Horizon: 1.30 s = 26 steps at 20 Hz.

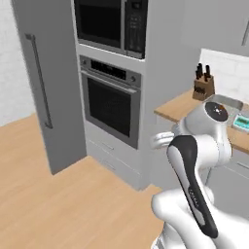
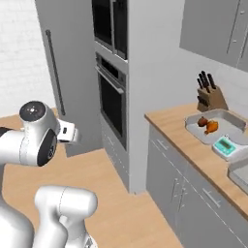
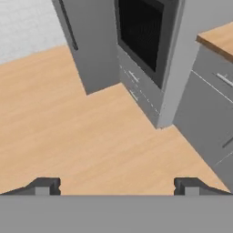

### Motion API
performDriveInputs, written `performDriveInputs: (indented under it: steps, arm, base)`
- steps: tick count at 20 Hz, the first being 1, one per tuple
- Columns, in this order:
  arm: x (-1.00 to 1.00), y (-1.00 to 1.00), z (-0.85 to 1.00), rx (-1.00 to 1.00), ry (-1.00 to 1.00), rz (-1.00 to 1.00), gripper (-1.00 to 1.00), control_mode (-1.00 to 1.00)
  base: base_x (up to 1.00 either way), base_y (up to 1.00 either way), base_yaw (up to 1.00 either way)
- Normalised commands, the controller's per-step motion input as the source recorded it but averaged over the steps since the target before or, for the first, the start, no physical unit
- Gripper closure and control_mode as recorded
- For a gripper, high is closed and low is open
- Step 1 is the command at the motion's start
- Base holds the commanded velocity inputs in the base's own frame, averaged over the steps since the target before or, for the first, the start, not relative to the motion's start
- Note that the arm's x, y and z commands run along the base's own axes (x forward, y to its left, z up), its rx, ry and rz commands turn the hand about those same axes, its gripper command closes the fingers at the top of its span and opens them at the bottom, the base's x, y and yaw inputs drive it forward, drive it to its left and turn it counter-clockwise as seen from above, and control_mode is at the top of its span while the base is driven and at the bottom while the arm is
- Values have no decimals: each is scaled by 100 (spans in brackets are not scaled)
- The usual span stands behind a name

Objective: Place one bell pepper and one chicken drumstick in each tupperware on the nearby counter, to pack two identical lunches.

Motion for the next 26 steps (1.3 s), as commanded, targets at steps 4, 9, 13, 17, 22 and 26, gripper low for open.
performDriveInputs:
  steps: [4,9,13,17,22,26]
  arm:
    - [0,0,0,0,0,0,-100,100]
    - [0,0,0,0,0,0,-100,100]
    - [0,0,0,0,0,0,-100,100]
    - [0,0,0,0,0,0,-100,100]
    - [0,0,0,0,0,0,-100,100]
    - [0,0,0,0,0,0,-100,100]
  base:
    - [100,83,29]
    - [100,86,22]
    - [100,70,19]
    - [100,86,18]
    - [100,100,8]
    - [100,100,0]
